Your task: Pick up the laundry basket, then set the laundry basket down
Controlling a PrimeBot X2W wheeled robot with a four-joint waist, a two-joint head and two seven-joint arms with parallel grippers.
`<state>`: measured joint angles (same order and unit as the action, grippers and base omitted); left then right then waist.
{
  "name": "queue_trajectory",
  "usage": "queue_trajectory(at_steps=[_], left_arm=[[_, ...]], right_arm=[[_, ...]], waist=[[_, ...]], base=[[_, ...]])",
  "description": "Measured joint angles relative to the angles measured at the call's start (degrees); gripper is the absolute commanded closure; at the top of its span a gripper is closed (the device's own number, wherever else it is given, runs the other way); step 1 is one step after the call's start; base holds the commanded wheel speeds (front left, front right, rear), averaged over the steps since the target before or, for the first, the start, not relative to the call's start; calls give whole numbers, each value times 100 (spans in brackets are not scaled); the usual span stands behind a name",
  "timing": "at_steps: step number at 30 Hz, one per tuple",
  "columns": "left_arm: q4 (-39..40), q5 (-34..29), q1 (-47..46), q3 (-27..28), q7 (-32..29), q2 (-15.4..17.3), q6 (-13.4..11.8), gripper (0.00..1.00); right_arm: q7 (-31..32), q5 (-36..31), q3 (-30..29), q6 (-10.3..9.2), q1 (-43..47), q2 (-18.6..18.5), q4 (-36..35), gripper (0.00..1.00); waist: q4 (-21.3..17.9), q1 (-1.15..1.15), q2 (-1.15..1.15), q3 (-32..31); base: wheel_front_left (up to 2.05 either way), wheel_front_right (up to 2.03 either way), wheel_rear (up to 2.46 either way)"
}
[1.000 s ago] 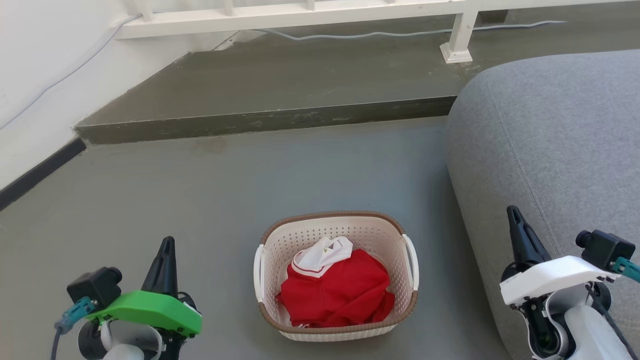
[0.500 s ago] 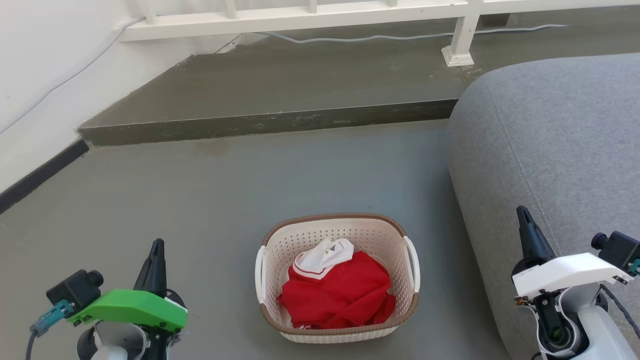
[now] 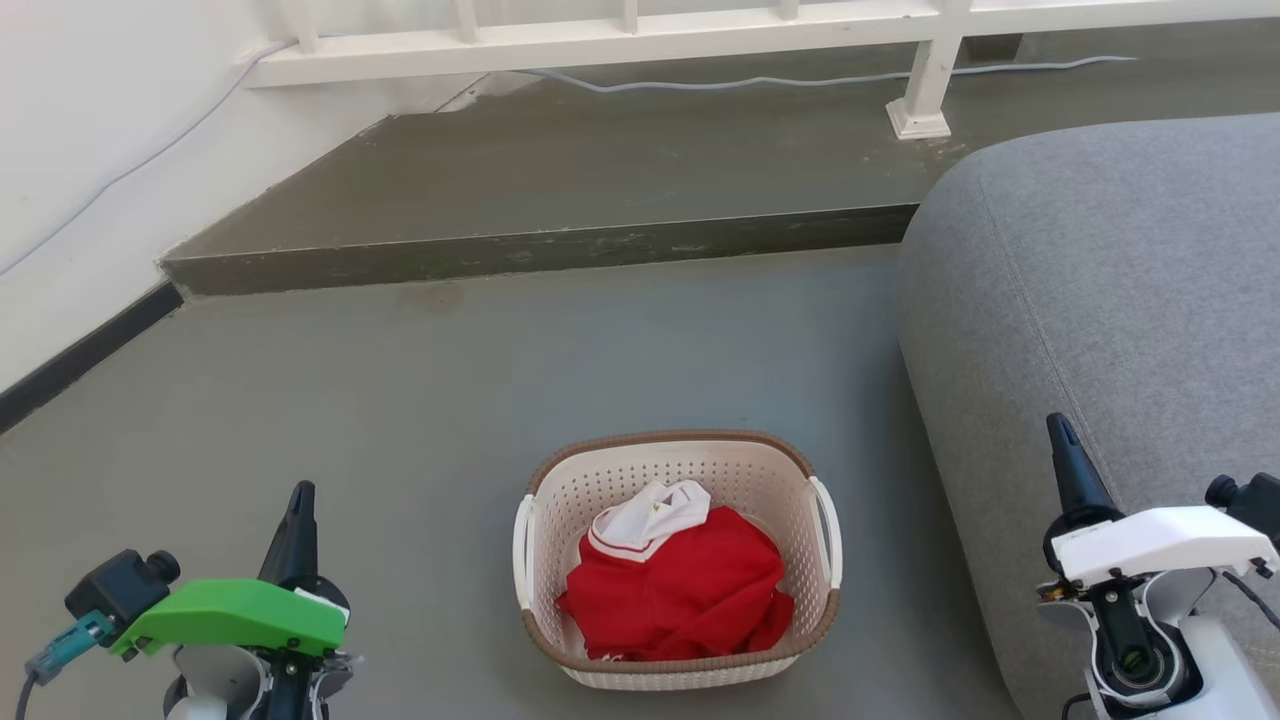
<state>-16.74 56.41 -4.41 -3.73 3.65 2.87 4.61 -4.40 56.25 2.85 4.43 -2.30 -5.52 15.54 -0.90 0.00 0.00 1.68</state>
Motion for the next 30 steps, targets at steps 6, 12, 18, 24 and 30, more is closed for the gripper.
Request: queue_trajectory(at_steps=[6, 12, 18, 24, 30], left_arm=[[4, 397, 0, 80, -115, -8, 37, 100], [13, 782, 0, 189, -219, -13, 48, 100], [23, 1179, 0, 283, -355, -18, 79, 100], [30, 1573, 0, 382, -467, -20, 96, 100], [37, 1975, 0, 486, -591, -30, 141, 100]], right_arm=[[109, 405, -108, 19, -16, 15, 4, 100], [245, 806, -236, 36, -19, 35, 13, 100], [355, 1207, -346, 63, -70, 93, 20, 100], [477, 1621, -463, 111, -73, 137, 22, 100], [599, 2040, -586, 131, -74, 176, 23, 100]], waist=[[10, 0, 0, -18], [21, 0, 0, -36], [31, 0, 0, -53], [41, 0, 0, -71], [52, 0, 0, -89]], base=[[0, 0, 0], [0, 0, 0], [0, 0, 0], [0, 0, 0], [0, 0, 0]])
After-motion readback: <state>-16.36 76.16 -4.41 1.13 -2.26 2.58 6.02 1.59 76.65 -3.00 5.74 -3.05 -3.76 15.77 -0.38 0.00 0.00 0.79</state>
